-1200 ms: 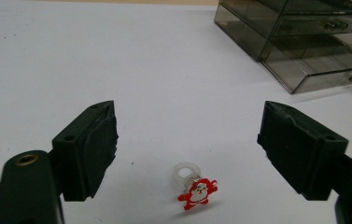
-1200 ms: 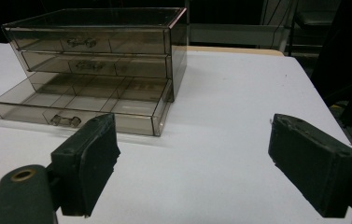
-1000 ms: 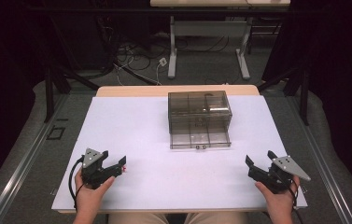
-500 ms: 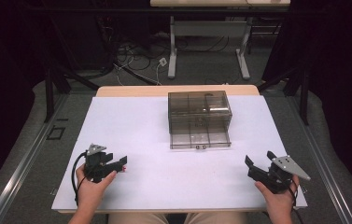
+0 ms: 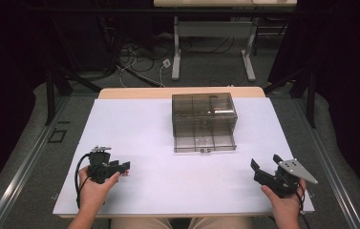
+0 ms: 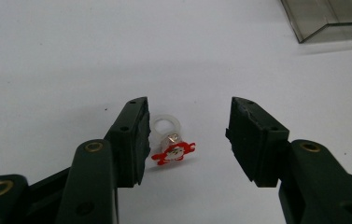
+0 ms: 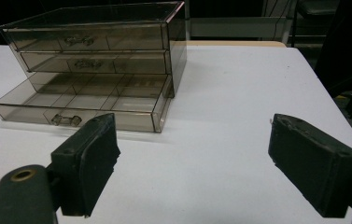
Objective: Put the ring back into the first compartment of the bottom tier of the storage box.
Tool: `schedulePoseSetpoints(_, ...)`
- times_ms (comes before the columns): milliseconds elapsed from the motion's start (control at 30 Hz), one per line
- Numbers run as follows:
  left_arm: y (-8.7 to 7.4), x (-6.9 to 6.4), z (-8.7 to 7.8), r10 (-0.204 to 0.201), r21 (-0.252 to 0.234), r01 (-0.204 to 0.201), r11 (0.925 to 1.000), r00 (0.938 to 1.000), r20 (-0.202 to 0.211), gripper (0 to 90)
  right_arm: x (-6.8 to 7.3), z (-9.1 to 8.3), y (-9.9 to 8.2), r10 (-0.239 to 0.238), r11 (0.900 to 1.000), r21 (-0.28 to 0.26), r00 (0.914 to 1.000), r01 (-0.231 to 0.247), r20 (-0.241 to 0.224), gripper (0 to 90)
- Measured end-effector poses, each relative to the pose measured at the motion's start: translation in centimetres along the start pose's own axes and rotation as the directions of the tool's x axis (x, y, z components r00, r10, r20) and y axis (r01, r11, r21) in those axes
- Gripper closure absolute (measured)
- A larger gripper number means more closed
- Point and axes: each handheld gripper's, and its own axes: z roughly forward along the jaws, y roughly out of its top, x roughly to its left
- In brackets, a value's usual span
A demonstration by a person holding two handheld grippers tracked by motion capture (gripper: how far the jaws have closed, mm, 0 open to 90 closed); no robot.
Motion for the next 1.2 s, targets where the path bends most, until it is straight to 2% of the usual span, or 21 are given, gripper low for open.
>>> schedulePoseSetpoints(133, -0.1, -0.1, 0.4, -0.005, 0.017, 0.006, 0.9998, 0.9997, -0.022, 51.9, 0.0, 0.0, 0.0, 0.008, 0.9999, 0.008, 1.0, -0.008, -0.002, 15.3)
schedulePoseSetpoints(167, 0.0, -0.1, 0.4, -0.003, 0.037, 0.003, 0.9993, 0.9999, -0.016, 52.4, 0.0, 0.0, 0.0, 0.008, 0.9999, 0.009, 1.0, -0.008, -0.003, 15.3)
schedulePoseSetpoints(333, -0.1, -0.1, 0.8, -0.009, 0.042, 0.01, 0.9991, 0.9995, -0.029, 56.1, -0.1, 0.1, 0.0, 0.008, 1.0, -0.002, 0.9999, -0.008, -0.006, 15.3)
schedulePoseSetpoints(400, -0.1, -0.1, 0.8, -0.011, 0.062, 0.013, 0.998, 0.9997, -0.024, 56.8, -0.1, 0.1, 0.0, 0.006, 1.0, -0.003, 1.0, -0.006, -0.006, 15.3)
schedulePoseSetpoints(600, -0.2, -0.1, 1.2, -0.019, 0.057, 0.021, 0.9982, 0.9992, -0.036, 59.2, -0.1, 0.0, 0.0, 0.01, 0.9999, -0.003, 0.9999, -0.011, -0.004, 15.3)
schedulePoseSetpoints(867, -0.2, -0.1, 1.5, -0.022, 0.089, 0.025, 0.9957, 0.9991, -0.037, 60.6, -0.1, 0.1, 0.0, 0.009, 1.0, -0.001, 0.9999, -0.009, -0.007, 15.3)
schedulePoseSetpoints(1067, -0.2, -0.1, 1.8, -0.023, 0.09, 0.027, 0.9956, 0.9984, -0.051, 62.8, -0.1, 0.1, -0.1, 0.008, 1.0, -0.002, 0.9999, -0.008, -0.009, 15.3)
schedulePoseSetpoints(1200, -0.2, -0.1, 1.9, -0.014, 0.113, 0.02, 0.9934, 0.9986, -0.051, 64.5, -0.1, 0.1, -0.1, 0.017, 0.9999, 0.0, 0.9998, -0.017, -0.011, 15.3)
